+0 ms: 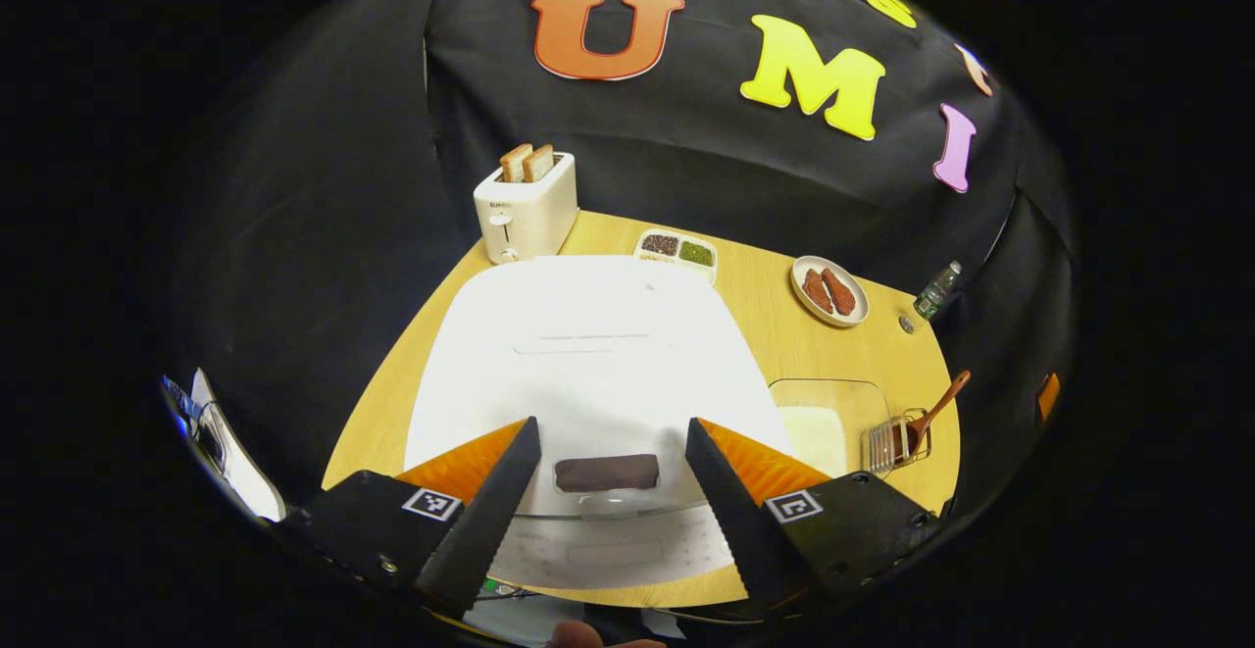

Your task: Close the left gripper, press the button to open the rice cooker; take a wooden spoon from the chopstick holder with the right hand, scoop a spoonful of rice and pour it into the rice cooker, then put the wooden spoon back into the chopstick holder.

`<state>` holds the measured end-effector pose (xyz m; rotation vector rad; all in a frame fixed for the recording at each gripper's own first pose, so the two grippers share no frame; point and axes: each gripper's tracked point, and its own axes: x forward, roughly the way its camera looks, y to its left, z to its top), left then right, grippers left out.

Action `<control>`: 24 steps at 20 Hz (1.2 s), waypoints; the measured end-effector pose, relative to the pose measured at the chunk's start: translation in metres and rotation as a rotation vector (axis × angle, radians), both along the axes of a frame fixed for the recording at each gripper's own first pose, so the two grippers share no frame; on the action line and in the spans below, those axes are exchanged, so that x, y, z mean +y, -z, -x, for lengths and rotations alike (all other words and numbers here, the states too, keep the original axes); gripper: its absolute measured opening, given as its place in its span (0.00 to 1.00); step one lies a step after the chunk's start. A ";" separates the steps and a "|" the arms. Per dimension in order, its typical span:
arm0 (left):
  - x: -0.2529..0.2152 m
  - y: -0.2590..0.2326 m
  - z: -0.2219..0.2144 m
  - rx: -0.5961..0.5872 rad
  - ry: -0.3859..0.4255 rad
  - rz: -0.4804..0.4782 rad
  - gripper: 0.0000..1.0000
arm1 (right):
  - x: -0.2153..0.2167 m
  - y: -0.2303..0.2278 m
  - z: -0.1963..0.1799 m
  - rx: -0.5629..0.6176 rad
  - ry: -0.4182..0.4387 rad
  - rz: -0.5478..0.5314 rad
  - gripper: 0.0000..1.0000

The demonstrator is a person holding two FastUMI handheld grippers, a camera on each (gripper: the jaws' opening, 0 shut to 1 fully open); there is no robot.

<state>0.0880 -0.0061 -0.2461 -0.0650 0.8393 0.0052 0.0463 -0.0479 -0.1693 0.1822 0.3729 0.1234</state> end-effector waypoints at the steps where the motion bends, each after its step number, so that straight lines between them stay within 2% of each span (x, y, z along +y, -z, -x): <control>1: 0.000 0.004 0.002 0.003 -0.004 0.003 0.98 | 0.004 0.001 0.001 0.003 -0.004 -0.006 0.99; 7: 0.000 0.022 0.010 0.031 -0.025 -0.019 0.98 | 0.022 0.007 0.007 0.025 -0.026 -0.028 1.00; 16: 0.001 0.023 0.012 -0.023 -0.037 -0.059 0.99 | 0.031 0.001 0.014 0.011 -0.036 -0.018 1.00; 20: 0.002 0.021 0.011 -0.050 0.001 -0.092 0.98 | 0.027 -0.001 0.017 0.010 -0.022 -0.010 1.00; 24: -0.003 0.011 0.019 -0.071 0.014 -0.048 0.95 | 0.020 -0.009 0.021 -0.006 0.033 0.018 1.00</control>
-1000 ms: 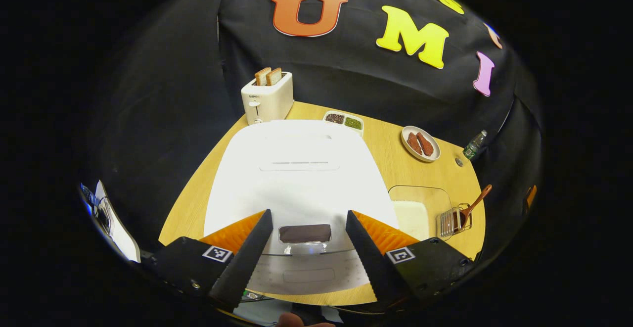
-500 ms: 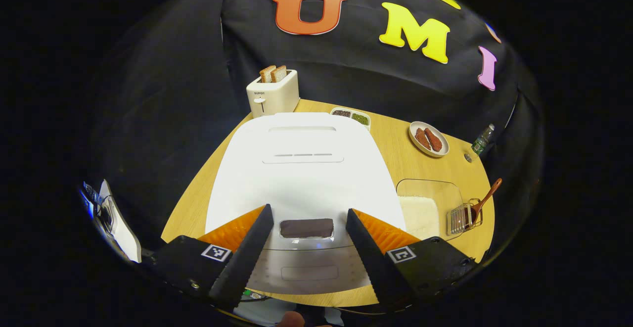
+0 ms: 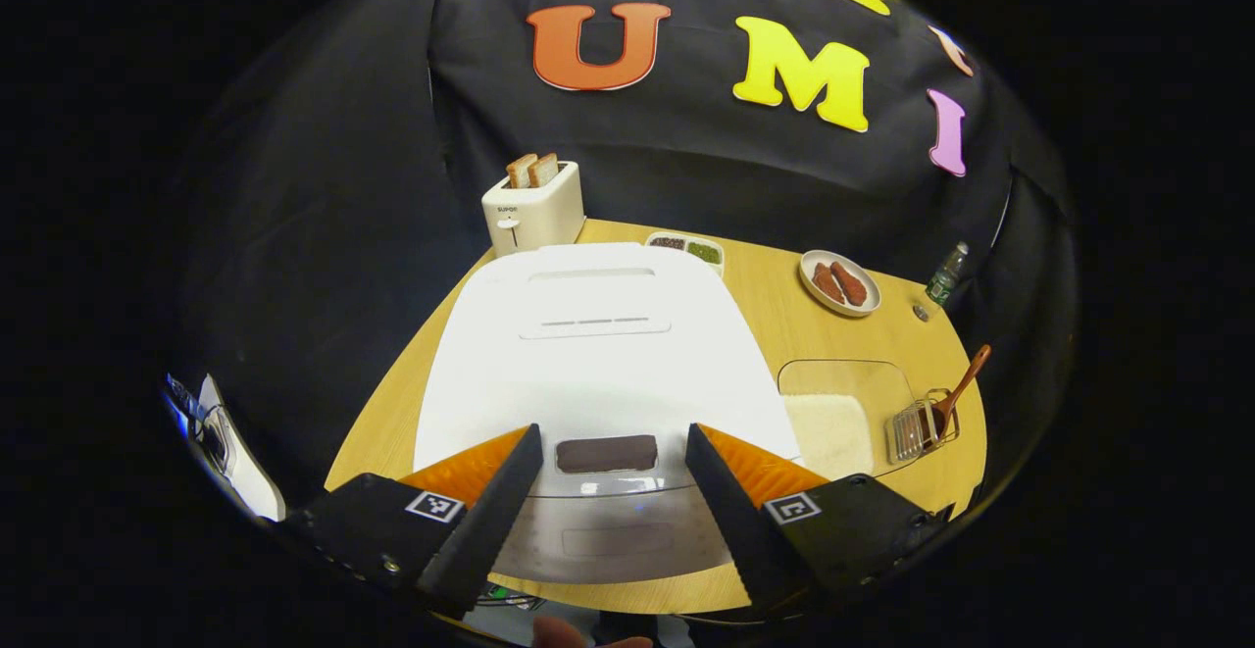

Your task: Close the left gripper, press the button to open the rice cooker; take a wooden spoon from the chopstick holder with the right hand, scoop a spoonful of rice and pour it into the rice cooker, then put the wooden spoon back into the chopstick holder.

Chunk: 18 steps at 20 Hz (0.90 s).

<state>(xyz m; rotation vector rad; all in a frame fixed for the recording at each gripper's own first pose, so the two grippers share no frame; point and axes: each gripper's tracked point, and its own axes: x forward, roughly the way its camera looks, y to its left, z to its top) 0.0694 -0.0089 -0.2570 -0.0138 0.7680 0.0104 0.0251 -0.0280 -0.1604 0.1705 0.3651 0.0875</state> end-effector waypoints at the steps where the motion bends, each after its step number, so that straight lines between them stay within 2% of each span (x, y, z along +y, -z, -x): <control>1: -0.004 -0.007 0.006 -0.001 0.007 0.021 0.95 | -0.001 -0.003 0.003 -0.011 0.015 0.004 1.00; 3: -0.011 -0.037 0.014 -0.076 0.034 0.035 0.95 | -0.004 -0.008 0.010 -0.017 0.052 0.020 1.00; 7: -0.027 -0.116 0.031 -0.299 0.131 0.029 0.95 | 0.008 -0.023 0.020 -0.062 0.075 0.078 1.00; 10: -0.037 -0.168 0.044 -0.465 0.187 0.005 0.95 | 0.007 -0.057 0.037 -0.145 0.093 0.119 1.00; 12: -0.042 -0.195 0.058 -0.547 0.193 0.002 0.95 | 0.002 -0.080 0.050 -0.209 0.102 0.147 0.99; 14: -0.053 -0.217 0.075 -0.609 0.182 0.041 0.95 | -0.006 -0.099 0.064 -0.267 0.105 0.171 1.00; 18: -0.074 -0.238 0.125 -0.690 0.159 0.070 0.95 | -0.030 -0.124 0.101 -0.376 0.108 0.184 0.99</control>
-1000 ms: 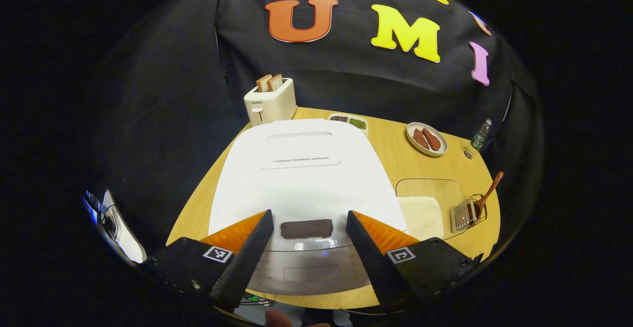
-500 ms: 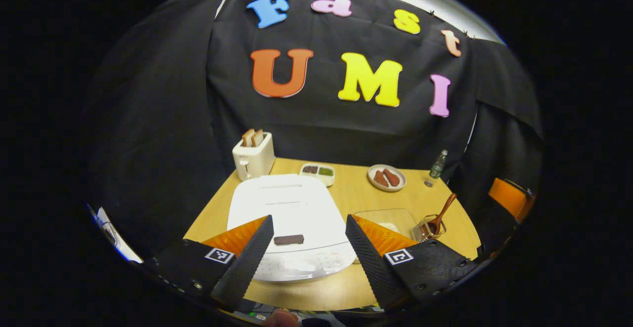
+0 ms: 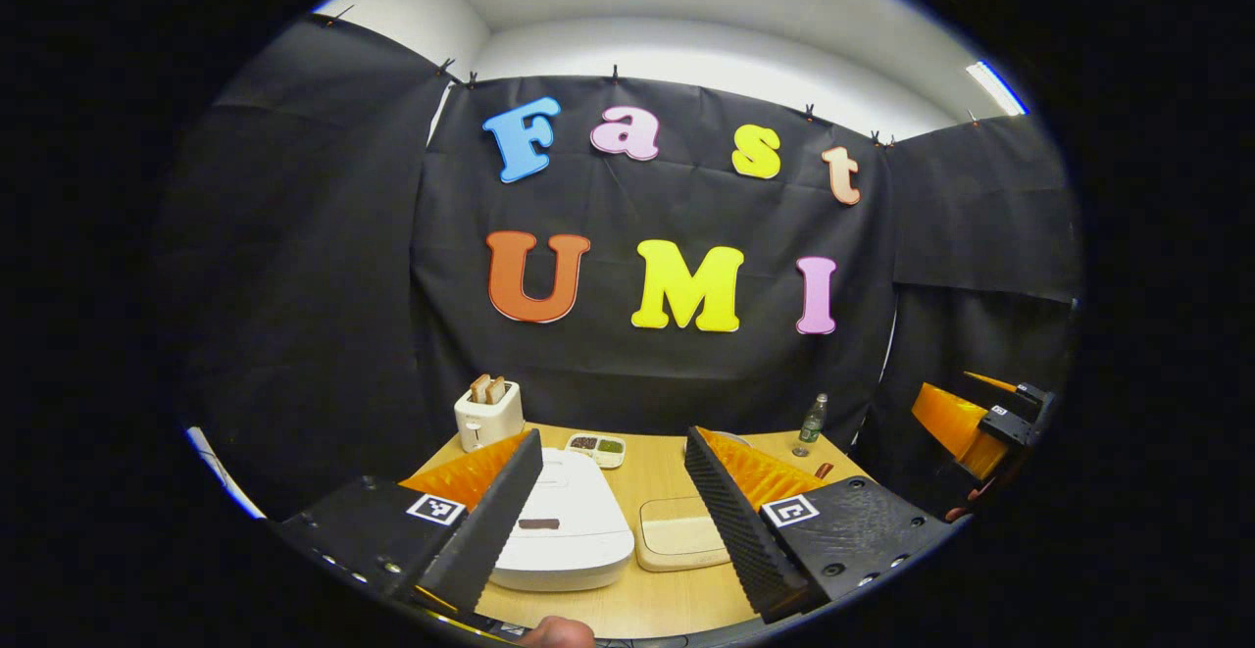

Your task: Close the left gripper, press the button to open the rice cooker; take a wooden spoon from the chopstick holder with the right hand, scoop a spoonful of rice and pour it into the rice cooker, then put the wooden spoon back into the chopstick holder.

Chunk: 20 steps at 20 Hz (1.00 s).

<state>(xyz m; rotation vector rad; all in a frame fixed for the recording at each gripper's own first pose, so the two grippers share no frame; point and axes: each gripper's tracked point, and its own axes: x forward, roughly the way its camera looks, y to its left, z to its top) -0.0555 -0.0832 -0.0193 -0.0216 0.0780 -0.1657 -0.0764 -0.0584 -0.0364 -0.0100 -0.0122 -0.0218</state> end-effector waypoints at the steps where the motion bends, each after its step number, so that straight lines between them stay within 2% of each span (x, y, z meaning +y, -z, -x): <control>1: -0.005 -0.006 0.011 -0.019 -0.007 0.000 0.95 | -0.004 0.001 0.010 -0.009 -0.007 0.006 1.00; 4: -0.023 -0.008 0.045 -0.047 -0.016 -0.004 0.95 | -0.016 0.008 0.041 -0.017 -0.037 0.010 0.99; 10: -0.039 0.005 0.100 -0.027 -0.014 -0.031 0.94 | -0.028 0.020 0.082 -0.016 -0.086 -0.011 1.00; 17: -0.018 -0.008 0.091 -0.089 -0.036 -0.032 0.94 | -0.014 0.011 0.076 -0.069 -0.060 -0.015 1.00; 20: -0.012 -0.014 0.079 -0.119 -0.034 -0.038 0.94 | -0.005 0.017 0.070 -0.034 -0.067 -0.025 1.00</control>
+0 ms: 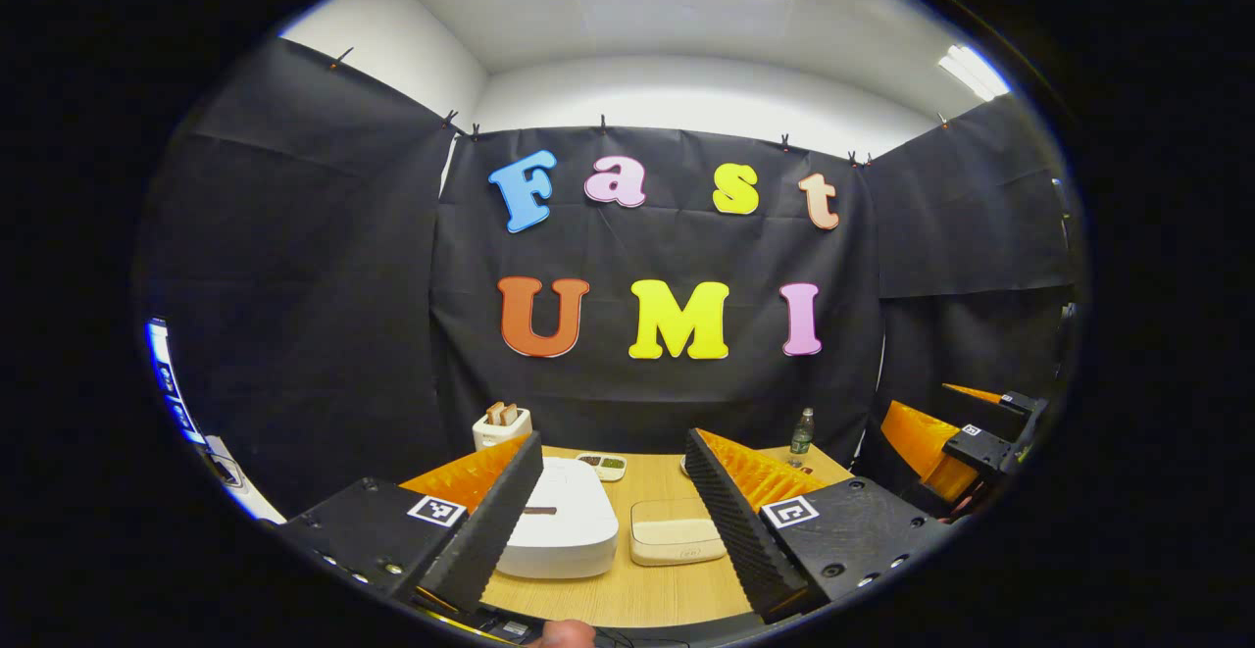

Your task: Close the left gripper, press the button to open the rice cooker; take a wooden spoon from the chopstick holder with the right hand, scoop a spoonful of rice and pour it into the rice cooker, then put the wooden spoon back into the chopstick holder.

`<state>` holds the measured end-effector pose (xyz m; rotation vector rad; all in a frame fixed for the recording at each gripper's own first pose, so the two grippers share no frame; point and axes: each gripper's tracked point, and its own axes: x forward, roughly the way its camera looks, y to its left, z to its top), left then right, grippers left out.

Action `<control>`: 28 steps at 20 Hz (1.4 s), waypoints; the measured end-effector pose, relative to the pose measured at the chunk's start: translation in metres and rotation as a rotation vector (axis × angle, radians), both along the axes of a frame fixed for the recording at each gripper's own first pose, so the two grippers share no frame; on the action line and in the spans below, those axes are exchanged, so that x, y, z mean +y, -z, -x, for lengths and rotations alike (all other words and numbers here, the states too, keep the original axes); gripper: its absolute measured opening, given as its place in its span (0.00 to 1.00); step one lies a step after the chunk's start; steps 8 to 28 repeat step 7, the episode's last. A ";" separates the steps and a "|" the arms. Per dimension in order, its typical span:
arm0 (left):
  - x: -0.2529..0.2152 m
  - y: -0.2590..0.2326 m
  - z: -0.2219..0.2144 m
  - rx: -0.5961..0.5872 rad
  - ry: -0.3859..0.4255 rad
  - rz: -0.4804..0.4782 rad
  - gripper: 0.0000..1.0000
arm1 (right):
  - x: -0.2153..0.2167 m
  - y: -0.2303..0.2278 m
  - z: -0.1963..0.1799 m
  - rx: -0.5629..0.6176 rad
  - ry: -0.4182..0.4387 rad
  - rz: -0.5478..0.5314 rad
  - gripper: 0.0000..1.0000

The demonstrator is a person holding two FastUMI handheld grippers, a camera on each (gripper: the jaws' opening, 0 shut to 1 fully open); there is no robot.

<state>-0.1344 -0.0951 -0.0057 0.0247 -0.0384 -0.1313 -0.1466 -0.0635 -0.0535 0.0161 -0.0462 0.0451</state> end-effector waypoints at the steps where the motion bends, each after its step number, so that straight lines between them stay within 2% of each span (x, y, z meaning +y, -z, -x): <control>1: 0.003 0.000 -0.001 0.002 -0.001 0.001 0.94 | 0.000 -0.002 -0.002 0.006 0.001 -0.009 0.99; 6: 0.008 -0.008 -0.010 -0.029 0.008 -0.015 0.94 | 0.000 0.005 -0.009 0.032 0.006 -0.017 0.99; 28: 0.008 -0.008 -0.011 -0.027 0.009 -0.011 0.94 | -0.001 0.005 -0.010 0.034 0.011 -0.020 0.99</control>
